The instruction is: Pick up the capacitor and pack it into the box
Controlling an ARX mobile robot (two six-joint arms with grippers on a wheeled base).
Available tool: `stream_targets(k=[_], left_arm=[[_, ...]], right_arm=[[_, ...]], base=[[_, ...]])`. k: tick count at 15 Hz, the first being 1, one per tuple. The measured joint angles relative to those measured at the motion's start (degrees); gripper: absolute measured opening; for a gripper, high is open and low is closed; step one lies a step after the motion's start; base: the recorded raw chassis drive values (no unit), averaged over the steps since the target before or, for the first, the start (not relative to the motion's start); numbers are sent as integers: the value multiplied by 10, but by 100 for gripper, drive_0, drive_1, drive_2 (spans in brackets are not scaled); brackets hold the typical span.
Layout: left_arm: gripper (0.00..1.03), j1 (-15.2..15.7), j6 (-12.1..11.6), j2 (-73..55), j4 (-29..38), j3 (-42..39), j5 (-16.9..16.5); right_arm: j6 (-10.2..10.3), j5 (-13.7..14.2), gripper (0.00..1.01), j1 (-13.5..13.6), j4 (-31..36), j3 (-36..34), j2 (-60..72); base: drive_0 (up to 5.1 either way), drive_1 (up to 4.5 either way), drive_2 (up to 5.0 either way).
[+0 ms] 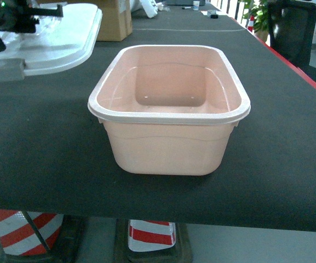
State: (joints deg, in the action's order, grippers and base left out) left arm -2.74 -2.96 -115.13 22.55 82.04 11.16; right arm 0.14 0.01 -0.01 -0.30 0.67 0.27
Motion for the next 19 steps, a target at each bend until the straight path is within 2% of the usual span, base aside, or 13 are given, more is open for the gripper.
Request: stream_targets(k=[5, 8, 10, 13, 17, 19], left_arm=[[2, -123, 5, 21, -85, 54, 87], [2, -207, 7, 13, -107, 74, 141], [2, -250, 10, -8, -109, 93, 171], [2, -282, 10, -47, -126, 114, 216], [2, -300, 18, -60, -133, 116, 235], [2, -311, 32, -70, -140, 118, 238]], right_arm=[[0, 0, 98, 0, 0, 0, 0], [0, 0, 98, 0, 0, 0, 0], [0, 0, 98, 0, 0, 0, 0], [0, 0, 98, 0, 0, 0, 0], [0, 0, 98, 0, 0, 0, 0], [0, 0, 98, 0, 0, 0, 0]], base=[[0, 0, 0], [0, 0, 0], [0, 0, 0], [0, 0, 0], [0, 0, 0], [0, 0, 0]])
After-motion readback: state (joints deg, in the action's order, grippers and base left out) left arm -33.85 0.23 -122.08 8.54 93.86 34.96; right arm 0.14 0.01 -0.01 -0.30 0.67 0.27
